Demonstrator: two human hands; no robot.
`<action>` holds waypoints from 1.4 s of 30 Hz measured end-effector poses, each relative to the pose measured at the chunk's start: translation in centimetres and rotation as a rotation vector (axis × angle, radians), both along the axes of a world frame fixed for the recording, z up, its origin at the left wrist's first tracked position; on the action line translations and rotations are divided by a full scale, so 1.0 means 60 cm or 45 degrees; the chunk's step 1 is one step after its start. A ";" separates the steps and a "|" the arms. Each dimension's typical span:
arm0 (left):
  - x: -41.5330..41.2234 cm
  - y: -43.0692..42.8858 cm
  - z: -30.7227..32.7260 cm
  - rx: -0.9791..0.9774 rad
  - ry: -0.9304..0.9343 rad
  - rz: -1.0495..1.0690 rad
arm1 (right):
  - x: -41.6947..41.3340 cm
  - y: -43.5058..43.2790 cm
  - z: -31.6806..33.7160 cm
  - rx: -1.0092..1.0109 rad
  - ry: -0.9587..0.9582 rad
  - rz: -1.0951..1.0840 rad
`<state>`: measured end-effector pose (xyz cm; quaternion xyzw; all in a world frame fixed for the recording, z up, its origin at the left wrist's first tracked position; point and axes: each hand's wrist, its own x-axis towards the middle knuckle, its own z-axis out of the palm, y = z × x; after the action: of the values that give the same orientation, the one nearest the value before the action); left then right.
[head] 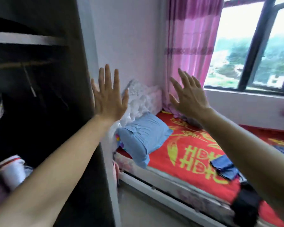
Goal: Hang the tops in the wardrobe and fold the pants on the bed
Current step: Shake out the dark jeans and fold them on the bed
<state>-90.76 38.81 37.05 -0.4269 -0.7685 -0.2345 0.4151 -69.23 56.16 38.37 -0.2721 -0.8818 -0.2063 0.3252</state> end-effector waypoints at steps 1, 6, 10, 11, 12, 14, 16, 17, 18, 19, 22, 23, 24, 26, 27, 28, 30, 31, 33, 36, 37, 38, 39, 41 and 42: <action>0.034 0.038 -0.015 -0.031 -0.012 -0.064 | 0.042 0.024 -0.019 -0.014 -0.023 -0.064; 0.202 0.234 -0.050 -0.151 0.002 -0.343 | 0.249 0.148 -0.089 -0.090 -0.002 -0.325; 0.336 0.406 -0.087 -0.199 -0.047 -0.510 | 0.411 0.261 -0.138 -0.164 0.014 -0.512; 0.368 0.449 -0.101 -0.218 -0.063 -0.549 | 0.450 0.289 -0.150 -0.197 0.004 -0.574; 0.400 0.490 -0.116 -0.241 -0.076 -0.592 | 0.487 0.316 -0.162 -0.231 -0.004 -0.642; 0.463 0.563 -0.148 -0.308 -0.118 -0.673 | 0.556 0.359 -0.186 -0.309 -0.018 -0.769; 0.513 0.621 -0.176 -0.377 -0.156 -0.721 | 0.616 0.402 -0.204 -0.374 -0.014 -0.860; 0.531 0.647 -0.185 -0.407 -0.162 -0.751 | 0.641 0.423 -0.210 -0.406 -0.006 -0.888; 0.544 0.672 -0.191 -0.434 -0.157 -0.783 | 0.662 0.445 -0.215 -0.442 0.005 -0.911; 0.552 0.697 -0.196 -0.458 -0.143 -0.807 | 0.679 0.467 -0.218 -0.474 0.018 -0.935; 0.552 0.778 -0.212 -0.494 -0.124 -0.829 | 0.707 0.539 -0.237 -0.526 0.067 -0.982; 0.547 0.805 -0.220 -0.500 -0.134 -0.831 | 0.709 0.563 -0.248 -0.538 0.086 -0.990; 0.542 0.835 -0.232 -0.504 -0.154 -0.836 | 0.708 0.586 -0.262 -0.552 0.096 -0.995; 0.531 0.895 -0.267 -0.514 -0.237 -0.854 | 0.700 0.634 -0.303 -0.586 0.062 -1.012; 0.525 0.926 -0.290 -0.526 -0.289 -0.861 | 0.693 0.658 -0.326 -0.609 0.018 -1.029; 0.520 0.956 -0.314 -0.543 -0.340 -0.863 | 0.685 0.685 -0.347 -0.634 -0.031 -1.047; 0.504 1.018 -0.364 -0.594 -0.432 -0.867 | 0.664 0.745 -0.383 -0.680 -0.104 -1.076; 0.493 1.049 -0.388 -0.620 -0.463 -0.876 | 0.653 0.776 -0.398 -0.697 -0.119 -1.092; 0.468 1.115 -0.431 -0.687 -0.468 -0.896 | 0.631 0.837 -0.428 -0.743 -0.128 -1.134; 0.424 1.217 -0.486 -0.822 -0.443 -0.881 | 0.596 0.925 -0.470 -0.854 -0.139 -1.183; 0.412 1.250 -0.504 -0.868 -0.424 -0.880 | 0.586 0.953 -0.486 -0.880 -0.148 -1.186; 0.403 1.283 -0.522 -0.915 -0.399 -0.886 | 0.578 0.980 -0.504 -0.902 -0.161 -1.183; 0.397 1.313 -0.541 -0.965 -0.386 -0.893 | 0.570 1.003 -0.524 -0.932 -0.176 -1.180; 0.395 1.364 -0.583 -1.058 -0.441 -0.884 | 0.559 1.043 -0.571 -1.032 -0.184 -1.189; 0.398 1.382 -0.607 -1.098 -0.500 -0.872 | 0.556 1.058 -0.597 -1.094 -0.177 -1.194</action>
<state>-66.90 121.73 0.64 -0.7299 -0.6752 -0.0960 -0.0460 -35.90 119.65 2.57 -0.7210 -0.6923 0.0280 0.0044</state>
